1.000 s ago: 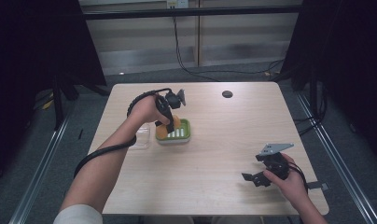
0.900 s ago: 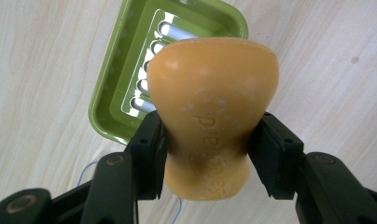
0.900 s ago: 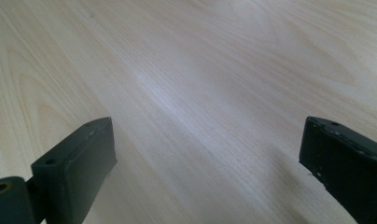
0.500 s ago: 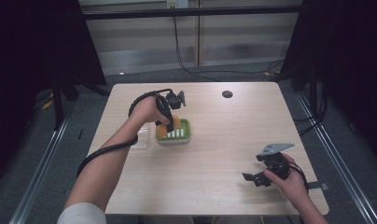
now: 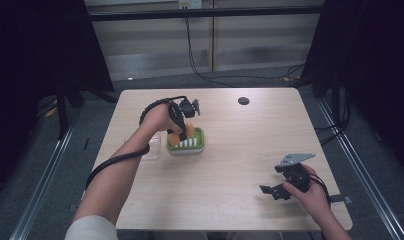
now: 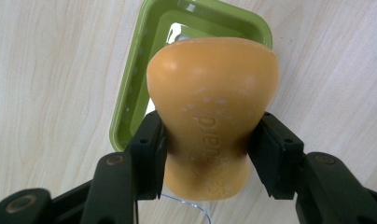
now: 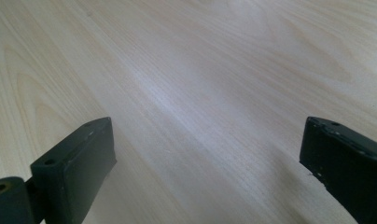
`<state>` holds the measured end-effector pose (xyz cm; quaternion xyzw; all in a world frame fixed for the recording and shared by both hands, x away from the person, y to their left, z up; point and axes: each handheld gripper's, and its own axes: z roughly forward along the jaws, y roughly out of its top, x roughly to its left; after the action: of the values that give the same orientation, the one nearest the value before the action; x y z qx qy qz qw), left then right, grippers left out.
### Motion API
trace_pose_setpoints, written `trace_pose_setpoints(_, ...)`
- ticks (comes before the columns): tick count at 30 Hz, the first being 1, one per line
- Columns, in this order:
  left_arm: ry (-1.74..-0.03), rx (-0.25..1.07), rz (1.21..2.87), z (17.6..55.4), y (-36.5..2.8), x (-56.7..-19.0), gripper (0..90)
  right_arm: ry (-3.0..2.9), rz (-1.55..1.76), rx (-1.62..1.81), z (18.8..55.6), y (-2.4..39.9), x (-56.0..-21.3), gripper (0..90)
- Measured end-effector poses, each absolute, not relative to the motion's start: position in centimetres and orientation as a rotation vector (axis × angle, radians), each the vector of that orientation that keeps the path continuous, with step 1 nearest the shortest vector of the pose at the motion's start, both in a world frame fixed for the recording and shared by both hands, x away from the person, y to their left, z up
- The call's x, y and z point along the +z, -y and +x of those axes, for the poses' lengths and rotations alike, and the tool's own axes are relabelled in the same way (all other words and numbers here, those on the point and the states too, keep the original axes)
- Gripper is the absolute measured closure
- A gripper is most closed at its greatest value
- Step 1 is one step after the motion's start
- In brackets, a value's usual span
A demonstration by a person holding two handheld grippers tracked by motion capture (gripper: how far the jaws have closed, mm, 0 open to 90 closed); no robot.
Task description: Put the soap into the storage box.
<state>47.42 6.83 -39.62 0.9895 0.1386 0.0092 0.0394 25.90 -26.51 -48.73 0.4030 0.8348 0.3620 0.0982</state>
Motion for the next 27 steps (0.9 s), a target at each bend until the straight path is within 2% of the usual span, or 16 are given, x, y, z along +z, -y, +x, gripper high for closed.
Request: trace_pose_setpoints(27, -0.404, 0.039, 3.046, 48.1, -6.8, -40.7, 49.3, -2.479, 1.190, 1.076, 25.9, 26.4, -48.8, 3.0)
